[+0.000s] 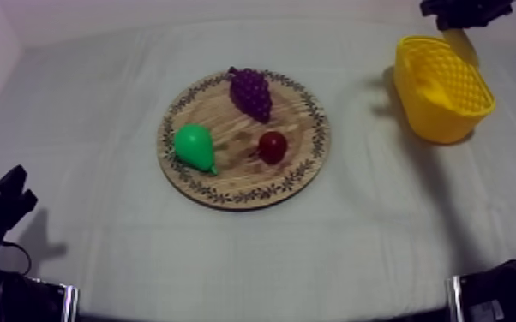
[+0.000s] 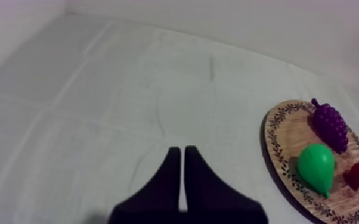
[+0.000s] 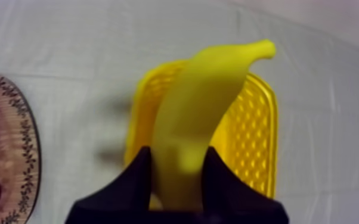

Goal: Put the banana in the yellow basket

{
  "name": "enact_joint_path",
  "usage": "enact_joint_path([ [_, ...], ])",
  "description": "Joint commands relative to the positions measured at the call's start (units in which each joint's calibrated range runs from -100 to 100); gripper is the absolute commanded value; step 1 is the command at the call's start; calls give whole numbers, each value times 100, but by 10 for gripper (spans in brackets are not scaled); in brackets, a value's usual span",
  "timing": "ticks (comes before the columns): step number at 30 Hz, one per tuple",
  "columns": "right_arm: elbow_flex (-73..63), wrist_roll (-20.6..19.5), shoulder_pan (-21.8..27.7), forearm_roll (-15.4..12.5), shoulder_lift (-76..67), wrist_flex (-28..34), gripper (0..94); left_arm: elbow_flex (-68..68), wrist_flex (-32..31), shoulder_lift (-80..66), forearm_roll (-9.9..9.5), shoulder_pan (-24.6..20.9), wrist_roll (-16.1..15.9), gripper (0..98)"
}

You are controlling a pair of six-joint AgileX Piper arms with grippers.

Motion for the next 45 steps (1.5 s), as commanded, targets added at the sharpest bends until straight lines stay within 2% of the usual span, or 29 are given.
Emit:
enact_joint_path([
  [1, 115, -72, 114, 42, 72, -71, 24, -4, 0, -5, 0, -1, 2, 0],
  [20, 174, -67, 533, 107, 1222, -518, 31, -4, 0, -5, 0, -1, 3, 0],
  [24, 294, 13, 532, 74, 1330, -662, 143, -4, 0, -5, 0, -1, 2, 0],
  [26, 355, 107, 521, 39, 1343, -727, 285, -4, 0, -5, 0, -1, 2, 0],
  [28, 387, 173, 507, 11, 1330, -764, 375, -4, 0, -5, 0, -1, 2, 0],
  [32, 435, 243, 483, -22, 1174, -818, 437, -4, 0, -5, 0, -1, 2, 0],
  [35, 554, 269, 467, -34, 925, -903, 428, -4, 0, -5, 0, -1, 2, 0],
  [37, 688, 259, 459, -35, 694, -1009, 388, -4, 0, -5, 0, -1, 2, 0],
  [39, 890, 266, 464, -57, 385, -1184, 315, -4, 0, -5, 0, -1, 2, 0],
  [42, 1457, 231, 480, -46, -293, -1672, 141, -4, 0, -5, 0, -1, 2, 0],
  [45, 2238, 141, 481, 36, -1133, -2258, 53, -4, 0, -5, 0, -1, 2, 0],
])
